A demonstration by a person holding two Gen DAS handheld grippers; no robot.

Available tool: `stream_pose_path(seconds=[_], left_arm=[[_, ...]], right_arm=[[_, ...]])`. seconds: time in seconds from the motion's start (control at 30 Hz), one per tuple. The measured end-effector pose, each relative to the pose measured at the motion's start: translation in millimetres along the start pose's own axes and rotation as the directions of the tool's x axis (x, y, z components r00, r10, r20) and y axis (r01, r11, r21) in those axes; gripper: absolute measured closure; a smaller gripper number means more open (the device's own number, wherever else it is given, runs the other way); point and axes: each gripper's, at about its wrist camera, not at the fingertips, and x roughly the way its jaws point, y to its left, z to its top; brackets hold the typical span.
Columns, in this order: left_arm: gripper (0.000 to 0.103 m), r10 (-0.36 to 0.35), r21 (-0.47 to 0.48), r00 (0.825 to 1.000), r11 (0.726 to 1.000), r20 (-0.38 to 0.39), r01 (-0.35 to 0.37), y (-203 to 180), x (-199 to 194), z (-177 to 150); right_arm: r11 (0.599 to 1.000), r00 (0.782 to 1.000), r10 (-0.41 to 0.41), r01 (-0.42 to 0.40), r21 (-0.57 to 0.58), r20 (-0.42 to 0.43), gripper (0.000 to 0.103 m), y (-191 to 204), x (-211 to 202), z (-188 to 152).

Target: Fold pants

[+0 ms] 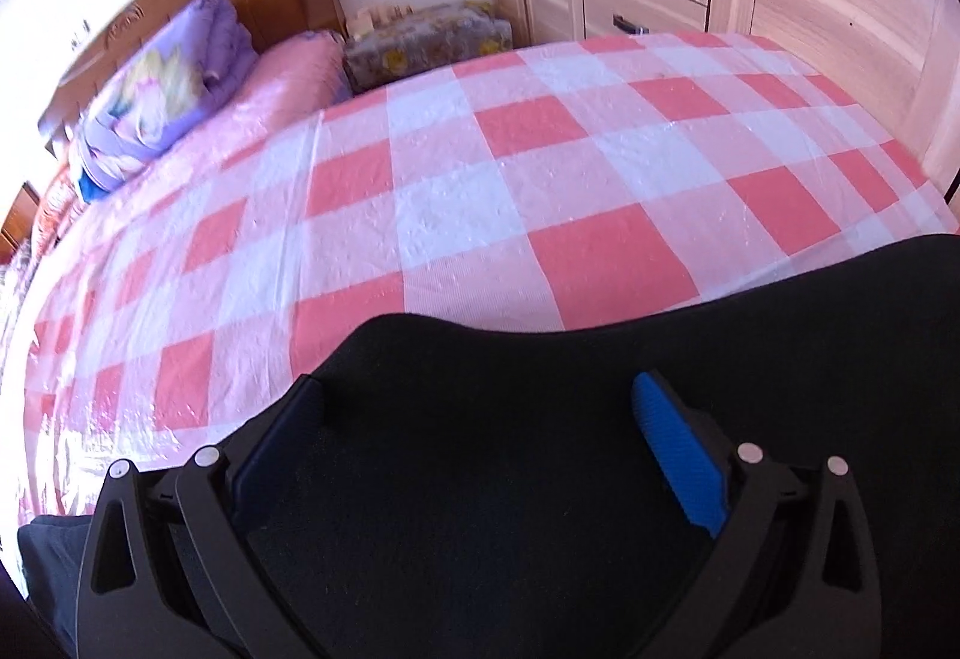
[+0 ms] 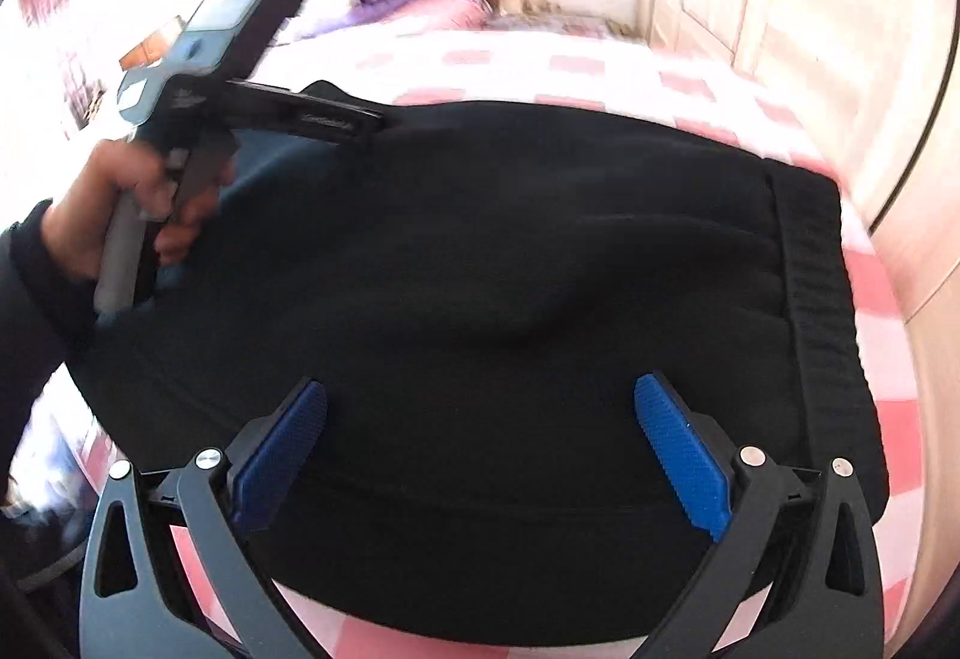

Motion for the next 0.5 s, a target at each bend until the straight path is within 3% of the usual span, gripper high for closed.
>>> stream_pose_path(seconds=[0.1,0.2,0.27,0.4,0.5], left_arm=[[0.001,0.015,0.012,0.999,1.0,0.033,-0.016,1.6,-15.1,-5.7],[0.001,0.066,0.008,0.988,0.998,0.136,-0.068,17.0,-59.1,-24.9],[0.001,0.07,-0.024,0.985,0.997,0.156,-0.067,35.4,-81.0,-41.7],[0.001,0.103,-0.102,0.986,0.991,0.131,-0.09,81.8,-108.9,-88.8],[0.001,0.151,-0.143,0.983,0.98,0.104,-0.135,109.9,-120.3,-124.7]], right_arm=[[1.0,1.0,-0.004,0.004,0.007,-0.014,0.004,1.2,-3.3,3.0],[0.998,1.0,-0.029,0.029,0.048,-0.006,0.004,-0.5,-9.6,9.8],[0.997,1.0,-0.021,0.019,0.081,0.023,0.004,0.2,-15.7,15.2],[0.996,0.996,0.056,-0.06,0.07,0.066,0.004,14.1,-11.8,29.2],[0.994,0.993,0.107,-0.107,0.006,0.056,0.004,51.1,-3.8,40.5]])
